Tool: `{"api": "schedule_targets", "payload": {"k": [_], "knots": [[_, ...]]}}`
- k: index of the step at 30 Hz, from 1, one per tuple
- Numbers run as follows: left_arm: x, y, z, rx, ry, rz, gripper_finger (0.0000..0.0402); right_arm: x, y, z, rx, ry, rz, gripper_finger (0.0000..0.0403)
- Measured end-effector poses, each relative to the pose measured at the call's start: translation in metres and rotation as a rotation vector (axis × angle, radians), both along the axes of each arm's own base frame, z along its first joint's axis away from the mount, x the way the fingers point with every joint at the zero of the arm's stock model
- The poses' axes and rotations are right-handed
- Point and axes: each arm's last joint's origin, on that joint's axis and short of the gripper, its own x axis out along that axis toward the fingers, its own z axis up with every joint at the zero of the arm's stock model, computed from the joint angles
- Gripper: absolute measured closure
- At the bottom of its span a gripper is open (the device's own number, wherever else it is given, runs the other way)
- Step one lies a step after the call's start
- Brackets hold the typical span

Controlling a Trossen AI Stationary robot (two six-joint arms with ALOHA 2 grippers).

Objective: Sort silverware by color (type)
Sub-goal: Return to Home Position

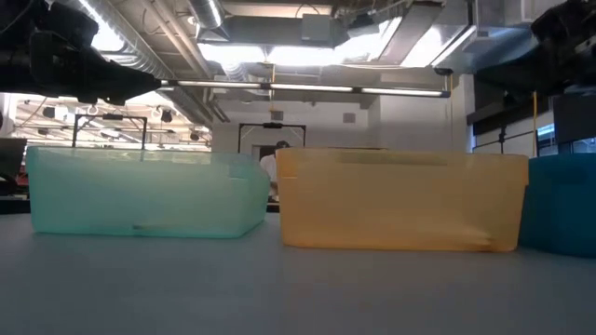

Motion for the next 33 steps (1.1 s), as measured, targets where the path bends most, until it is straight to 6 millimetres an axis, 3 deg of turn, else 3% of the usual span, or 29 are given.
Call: {"api": "schedule_targets", "payload": {"k": [13, 33], "knots": [[0.0, 0.0, 0.0, 0.0, -0.003, 0.0, 0.0269, 0.01, -0.001, -0.027, -0.029, -0.049, -0.02, 0.0398], [0.0, 0.0, 0.0, 0.0, -0.003, 0.0, 0.0269, 0.01, -0.001, -0.027, -0.031, -0.042, -0.018, 0.0398]]}}
